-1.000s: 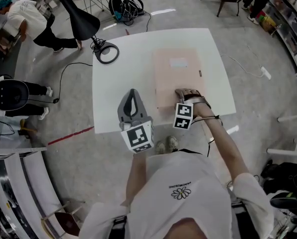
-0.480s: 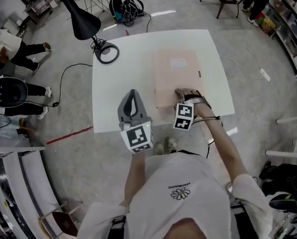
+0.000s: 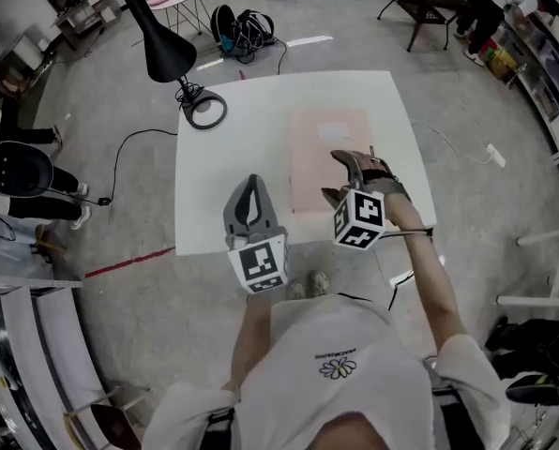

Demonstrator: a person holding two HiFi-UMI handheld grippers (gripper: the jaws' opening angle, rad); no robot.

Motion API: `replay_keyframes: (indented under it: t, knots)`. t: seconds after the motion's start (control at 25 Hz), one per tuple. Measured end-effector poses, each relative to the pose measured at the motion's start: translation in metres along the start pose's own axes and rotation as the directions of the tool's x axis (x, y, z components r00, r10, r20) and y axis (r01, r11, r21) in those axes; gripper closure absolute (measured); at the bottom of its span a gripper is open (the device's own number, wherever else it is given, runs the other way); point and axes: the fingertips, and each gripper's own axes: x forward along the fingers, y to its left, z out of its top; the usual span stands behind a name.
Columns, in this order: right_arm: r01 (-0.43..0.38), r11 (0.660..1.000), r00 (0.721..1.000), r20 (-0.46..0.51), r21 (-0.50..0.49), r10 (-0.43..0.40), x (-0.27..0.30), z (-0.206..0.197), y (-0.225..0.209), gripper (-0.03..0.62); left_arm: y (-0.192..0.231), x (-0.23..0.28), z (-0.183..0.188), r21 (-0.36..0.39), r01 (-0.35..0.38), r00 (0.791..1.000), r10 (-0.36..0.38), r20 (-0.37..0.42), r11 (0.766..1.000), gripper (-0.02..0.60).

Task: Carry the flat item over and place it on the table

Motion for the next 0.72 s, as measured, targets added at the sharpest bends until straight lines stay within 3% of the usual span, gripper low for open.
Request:
replay_keyframes:
  t: [0.08, 0.16, 0.24, 0.36, 0.48, 0.56, 0.6, 0.72]
  knots:
    - [0.127, 0.990, 0.988, 0.078, 0.061, -0.131, -0.020, 0.017, -0.039, 0.240, -0.003, 0.000, 0.003, 0.002, 0.006, 1.000, -0.006, 0.010, 1.000, 0.568]
    - [0.257, 0.955, 0.950, 0.146, 0.147, -0.278, -0.042, 0.031, -0.078, 0.240, -0.005, 0.000, 0.007, 0.007, 0.012, 1.000, -0.012, 0.022, 1.000, 0.568]
    - [0.323, 0.905, 0.901, 0.200, 0.278, -0.384, -0.065, 0.039, -0.109, 0.240, -0.006, -0.001, 0.012, 0.011, 0.017, 0.999, -0.018, 0.033, 1.000, 0.568]
    - [0.300, 0.803, 0.825, 0.284, 0.515, -0.490, -0.098, 0.045, -0.138, 0.240, -0.006, -0.005, 0.018, 0.016, 0.015, 0.999, -0.016, 0.044, 1.000, 0.568]
    - [0.259, 0.649, 0.748, 0.276, 0.716, -0.604, -0.126, 0.035, -0.158, 0.241, -0.007, -0.008, 0.031, -0.009, 0.021, 0.998, -0.020, 0.060, 1.000, 0.568]
    - [0.222, 0.561, 0.715, 0.258, 0.798, -0.650, -0.139, 0.027, -0.165, 0.247, -0.004, -0.010, 0.044, -0.027, 0.023, 0.996, -0.020, 0.085, 0.999, 0.568]
    - [0.203, 0.541, 0.707, 0.259, 0.816, -0.658, -0.142, 0.026, -0.165, 0.253, -0.002, -0.010, 0.051, -0.027, 0.022, 0.995, -0.019, 0.098, 0.999, 0.568]
    - [0.195, 0.527, 0.697, 0.261, 0.827, -0.668, -0.147, 0.024, -0.157, 0.291, 0.001, -0.013, 0.067, -0.017, 0.020, 0.991, -0.017, 0.136, 1.000, 0.568]
